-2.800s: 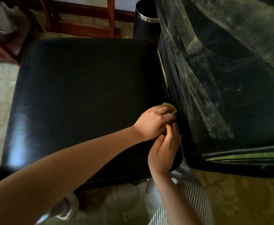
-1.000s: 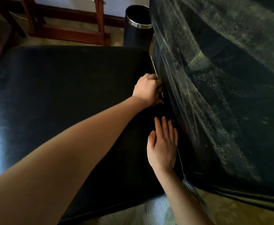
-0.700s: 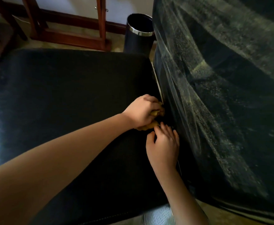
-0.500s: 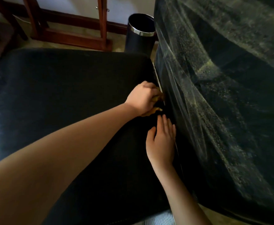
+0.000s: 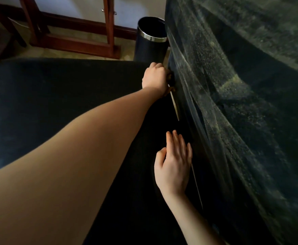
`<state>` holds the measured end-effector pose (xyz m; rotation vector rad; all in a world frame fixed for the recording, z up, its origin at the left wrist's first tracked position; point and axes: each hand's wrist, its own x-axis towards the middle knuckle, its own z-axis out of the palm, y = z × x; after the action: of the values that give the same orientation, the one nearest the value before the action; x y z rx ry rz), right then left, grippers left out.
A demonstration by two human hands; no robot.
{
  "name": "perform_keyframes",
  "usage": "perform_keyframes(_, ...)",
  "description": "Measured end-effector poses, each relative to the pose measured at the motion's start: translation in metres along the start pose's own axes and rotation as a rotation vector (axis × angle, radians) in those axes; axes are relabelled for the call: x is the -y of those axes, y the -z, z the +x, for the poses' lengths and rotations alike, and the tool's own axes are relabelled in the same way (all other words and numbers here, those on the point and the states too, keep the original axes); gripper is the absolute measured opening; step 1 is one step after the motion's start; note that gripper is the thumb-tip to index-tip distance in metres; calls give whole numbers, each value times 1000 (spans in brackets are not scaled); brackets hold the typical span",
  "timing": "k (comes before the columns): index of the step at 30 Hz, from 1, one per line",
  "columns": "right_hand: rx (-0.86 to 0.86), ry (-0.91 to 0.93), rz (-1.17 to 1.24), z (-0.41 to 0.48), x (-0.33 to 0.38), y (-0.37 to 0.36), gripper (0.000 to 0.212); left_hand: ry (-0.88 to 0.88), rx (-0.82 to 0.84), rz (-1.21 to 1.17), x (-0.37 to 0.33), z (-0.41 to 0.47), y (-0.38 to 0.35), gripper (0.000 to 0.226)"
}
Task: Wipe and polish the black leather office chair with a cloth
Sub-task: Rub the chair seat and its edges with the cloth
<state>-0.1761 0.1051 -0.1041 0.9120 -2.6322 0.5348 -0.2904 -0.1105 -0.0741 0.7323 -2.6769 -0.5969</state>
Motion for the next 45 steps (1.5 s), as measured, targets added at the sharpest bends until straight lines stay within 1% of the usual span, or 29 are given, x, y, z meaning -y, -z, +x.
perform_keyframes(2, 11, 1, -14, -1, -1, -1, 49, -15, 33, 2, -4, -5, 0, 28)
perform_keyframes(4, 22, 4, -30, -1, -2, -2, 50, -76, 58, -4, -7, -18, 0, 29)
perform_keyframes(6, 22, 4, -35, -1, -2, -2, 51, -171, 91, -23, -11, -42, -3, 31)
perform_keyframes(8, 14, 6, -32, 0, -3, -2, 50, -290, 119, -60, -14, -68, -5, 26)
perform_keyframes(10, -5, 2, -22, -2, -3, -1, 49, -375, 119, -124, -13, -87, -7, 20)
perform_keyframes(13, -33, 0, 3, -3, -3, 1, 47, -389, 67, -115, -13, -95, -6, 20)
perform_keyframes(15, -29, 23, 20, 0, -3, 1, 47, -346, 43, -81, -17, -92, -4, 23)
perform_keyframes(19, 15, 54, 2, 3, -7, 1, 48, -202, 101, 8, -20, -79, 6, 41)
perform_keyframes(22, 28, 75, -14, 3, -5, 3, 48, -69, 48, 27, 3, -76, 22, 49)
perform_keyframes(24, 30, 85, -23, 4, -5, 3, 48, 18, -7, 37, 25, -83, 34, 48)
perform_keyframes(29, 35, 128, -43, 3, -2, 7, 47, 197, -83, 84, 85, -101, 72, 41)
perform_keyframes(33, 79, 154, -67, 3, 1, 9, 47, 371, -167, 113, 126, -123, 99, 42)
perform_keyframes(35, 114, 167, -63, 2, 2, 12, 46, 400, -201, 100, 130, -137, 102, 40)
perform_keyframes(38, 194, 171, -46, 1, 4, 20, 47, 399, -206, 80, 121, -157, 103, 37)
perform_keyframes(40, 279, 163, -68, 0, 7, 25, 48, 394, -191, 86, 117, -172, 102, 36)
perform_keyframes(42, 348, 164, -75, -1, 13, 32, 45, 383, -189, 74, 114, -190, 100, 35)
perform_keyframes(45, 538, 205, -97, -4, 29, 46, 48, 382, -200, 24, 103, -226, 98, 36)
